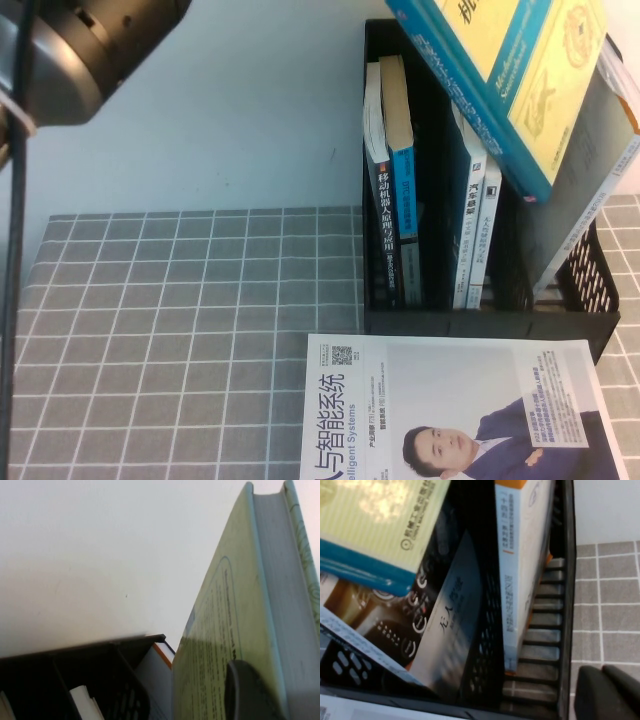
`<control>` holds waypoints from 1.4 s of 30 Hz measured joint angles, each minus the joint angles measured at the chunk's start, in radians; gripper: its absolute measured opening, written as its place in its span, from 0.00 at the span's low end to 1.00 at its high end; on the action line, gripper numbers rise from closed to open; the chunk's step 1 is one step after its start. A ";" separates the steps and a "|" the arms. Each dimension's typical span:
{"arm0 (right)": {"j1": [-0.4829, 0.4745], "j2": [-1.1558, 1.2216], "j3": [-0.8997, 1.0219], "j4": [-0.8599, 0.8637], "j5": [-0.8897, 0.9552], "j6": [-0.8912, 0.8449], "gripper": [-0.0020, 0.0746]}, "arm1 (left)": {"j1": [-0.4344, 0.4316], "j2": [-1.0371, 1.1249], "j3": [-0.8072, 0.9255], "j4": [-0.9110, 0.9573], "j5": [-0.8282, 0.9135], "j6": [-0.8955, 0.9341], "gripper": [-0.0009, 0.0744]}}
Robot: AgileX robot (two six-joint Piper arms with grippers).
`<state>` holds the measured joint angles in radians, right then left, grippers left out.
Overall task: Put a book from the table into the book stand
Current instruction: Place the book on the book shelf
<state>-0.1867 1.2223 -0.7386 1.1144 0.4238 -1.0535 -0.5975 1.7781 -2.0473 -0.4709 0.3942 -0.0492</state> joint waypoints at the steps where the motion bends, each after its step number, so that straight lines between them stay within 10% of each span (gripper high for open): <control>1: 0.000 0.000 0.000 0.000 0.008 -0.002 0.02 | -0.003 0.009 0.000 0.012 -0.005 -0.005 0.27; 42: 0.000 0.000 0.002 0.029 0.200 -0.076 0.02 | -0.117 0.253 -0.009 0.065 -0.148 -0.204 0.35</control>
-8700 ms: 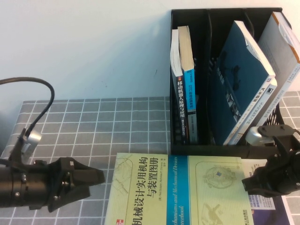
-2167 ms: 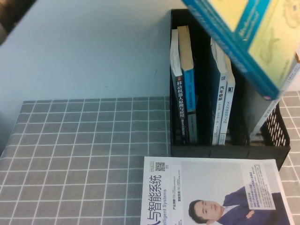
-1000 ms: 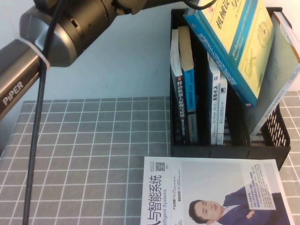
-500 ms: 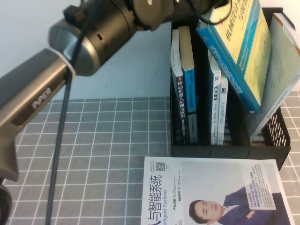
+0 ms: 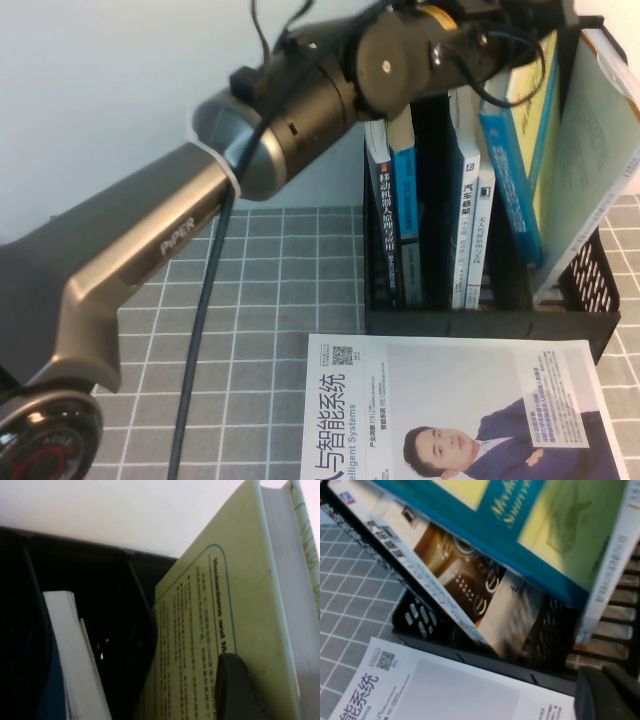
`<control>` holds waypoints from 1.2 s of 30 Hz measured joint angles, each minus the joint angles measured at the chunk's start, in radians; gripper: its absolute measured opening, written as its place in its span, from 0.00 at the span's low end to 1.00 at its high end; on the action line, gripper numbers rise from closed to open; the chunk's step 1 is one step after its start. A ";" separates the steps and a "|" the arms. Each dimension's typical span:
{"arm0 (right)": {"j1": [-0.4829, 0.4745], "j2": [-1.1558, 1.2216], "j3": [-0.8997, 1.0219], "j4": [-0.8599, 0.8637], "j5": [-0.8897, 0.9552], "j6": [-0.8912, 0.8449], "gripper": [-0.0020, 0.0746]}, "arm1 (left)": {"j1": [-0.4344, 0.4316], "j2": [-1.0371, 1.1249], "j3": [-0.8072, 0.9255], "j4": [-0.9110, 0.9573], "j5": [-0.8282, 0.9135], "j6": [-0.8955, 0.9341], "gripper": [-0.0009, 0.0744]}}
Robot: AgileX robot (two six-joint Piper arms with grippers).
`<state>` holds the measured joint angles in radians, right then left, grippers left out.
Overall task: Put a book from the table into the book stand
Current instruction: Place the book on the book shelf
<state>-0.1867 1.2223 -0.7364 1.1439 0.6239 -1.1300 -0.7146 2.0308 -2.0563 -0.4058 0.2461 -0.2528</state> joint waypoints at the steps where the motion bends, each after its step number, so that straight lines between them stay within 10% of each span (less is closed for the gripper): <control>1: 0.000 0.000 0.000 0.000 0.003 -0.005 0.02 | -0.004 0.006 0.000 -0.004 -0.001 0.002 0.35; 15: 0.000 0.000 0.000 0.000 0.063 -0.106 0.02 | -0.009 0.025 -0.008 -0.088 0.055 0.114 0.37; 25: 0.021 0.000 0.000 0.032 0.245 -0.147 0.02 | -0.041 0.034 -0.012 -0.178 0.178 0.154 0.70; 29: 0.077 0.000 0.000 0.045 0.203 -0.158 0.02 | -0.041 0.034 -0.012 -0.181 0.178 0.157 0.58; 36: 0.124 0.000 0.000 0.047 0.181 -0.160 0.02 | -0.008 -0.045 -0.012 -0.171 0.285 0.275 0.08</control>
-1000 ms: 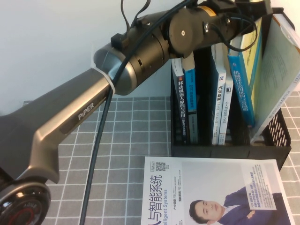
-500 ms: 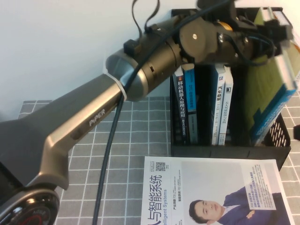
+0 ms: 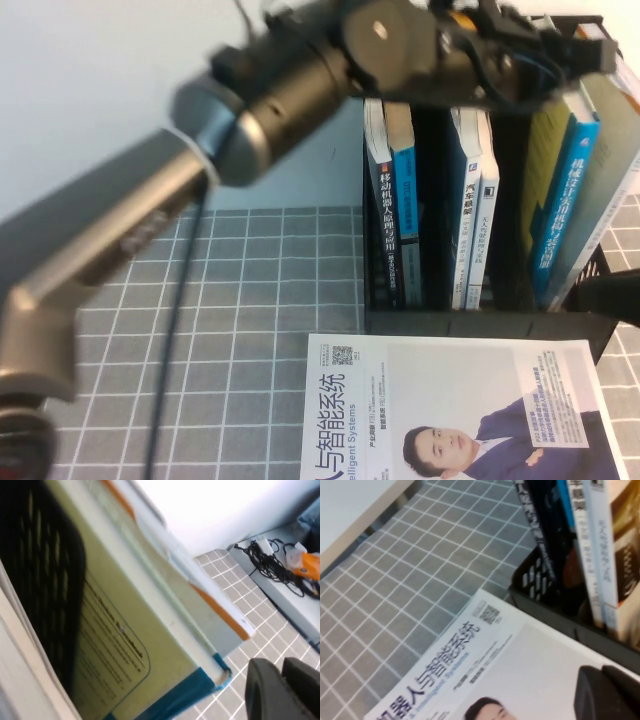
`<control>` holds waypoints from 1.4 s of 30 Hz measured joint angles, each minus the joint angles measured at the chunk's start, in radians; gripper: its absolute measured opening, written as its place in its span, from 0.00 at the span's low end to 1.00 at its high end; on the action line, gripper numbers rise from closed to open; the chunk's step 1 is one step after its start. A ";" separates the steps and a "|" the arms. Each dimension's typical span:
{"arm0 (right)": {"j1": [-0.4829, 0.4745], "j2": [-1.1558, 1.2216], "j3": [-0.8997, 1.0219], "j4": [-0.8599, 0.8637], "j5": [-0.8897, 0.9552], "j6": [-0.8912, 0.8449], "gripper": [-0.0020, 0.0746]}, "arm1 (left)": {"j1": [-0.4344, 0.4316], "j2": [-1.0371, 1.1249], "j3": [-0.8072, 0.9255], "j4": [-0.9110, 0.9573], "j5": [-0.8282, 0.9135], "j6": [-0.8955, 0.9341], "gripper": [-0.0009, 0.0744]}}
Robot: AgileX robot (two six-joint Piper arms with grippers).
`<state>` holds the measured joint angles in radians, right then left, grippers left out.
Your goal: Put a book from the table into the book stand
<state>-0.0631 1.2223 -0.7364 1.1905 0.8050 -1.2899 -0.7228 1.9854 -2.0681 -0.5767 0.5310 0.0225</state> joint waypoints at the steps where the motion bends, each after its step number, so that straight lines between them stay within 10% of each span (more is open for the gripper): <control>1: 0.002 0.000 0.000 -0.006 0.014 0.006 0.02 | 0.009 -0.023 0.000 0.000 0.024 0.038 0.06; 17: 0.004 0.000 -0.089 -0.724 0.338 0.555 0.02 | 0.035 -0.310 -0.002 0.387 0.718 0.158 0.01; 31: 0.004 -0.291 -0.109 -0.937 0.116 0.692 0.02 | 0.038 -0.482 0.049 0.776 0.707 -0.031 0.01; 42: 0.004 -0.643 0.107 -0.686 -0.099 0.446 0.02 | 0.038 -0.821 0.631 0.876 0.298 -0.237 0.01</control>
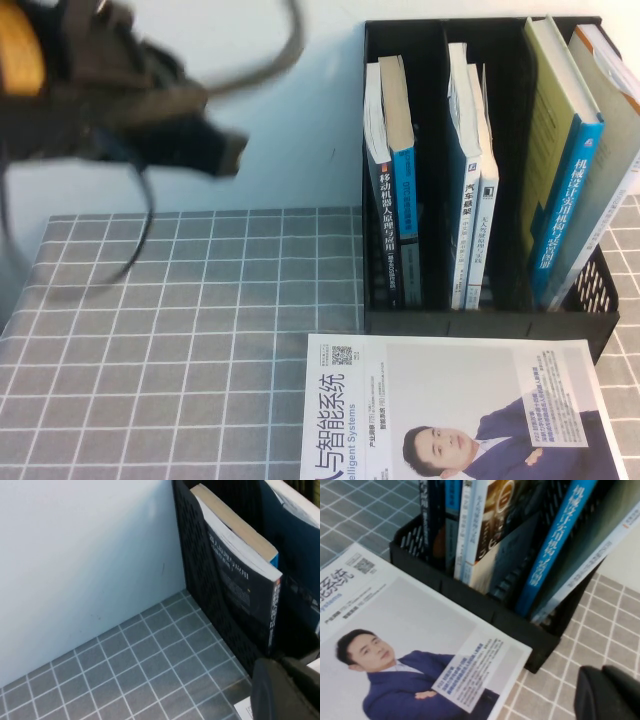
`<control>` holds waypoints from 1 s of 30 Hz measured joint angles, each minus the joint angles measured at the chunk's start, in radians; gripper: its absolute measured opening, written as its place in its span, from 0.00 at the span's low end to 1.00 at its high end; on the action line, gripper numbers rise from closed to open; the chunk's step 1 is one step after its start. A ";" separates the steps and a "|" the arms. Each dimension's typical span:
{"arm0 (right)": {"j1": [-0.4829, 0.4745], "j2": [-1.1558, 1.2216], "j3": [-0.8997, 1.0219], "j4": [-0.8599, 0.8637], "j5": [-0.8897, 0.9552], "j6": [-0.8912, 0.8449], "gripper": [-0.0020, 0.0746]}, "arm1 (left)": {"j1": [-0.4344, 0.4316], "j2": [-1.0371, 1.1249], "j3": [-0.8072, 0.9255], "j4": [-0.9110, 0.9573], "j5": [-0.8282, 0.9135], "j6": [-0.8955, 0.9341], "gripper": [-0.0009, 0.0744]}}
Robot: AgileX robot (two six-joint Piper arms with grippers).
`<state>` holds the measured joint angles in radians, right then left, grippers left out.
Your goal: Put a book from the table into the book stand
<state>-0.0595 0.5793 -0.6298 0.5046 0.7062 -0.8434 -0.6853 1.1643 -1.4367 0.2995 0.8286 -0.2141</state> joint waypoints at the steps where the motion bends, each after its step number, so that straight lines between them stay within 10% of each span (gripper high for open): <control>1: 0.000 -0.018 0.030 0.029 -0.008 -0.016 0.02 | 0.000 -0.029 0.051 0.005 -0.041 -0.010 0.01; 13: 0.000 -0.202 0.302 0.277 -0.124 -0.258 0.02 | 0.000 -0.303 0.595 0.072 -0.456 -0.149 0.01; 30: 0.000 -0.206 0.304 0.286 0.009 -0.316 0.02 | 0.000 -0.310 0.648 0.074 -0.538 -0.158 0.01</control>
<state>-0.0595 0.3734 -0.3258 0.7906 0.7148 -1.1596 -0.6853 0.8538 -0.7886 0.3736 0.2909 -0.3724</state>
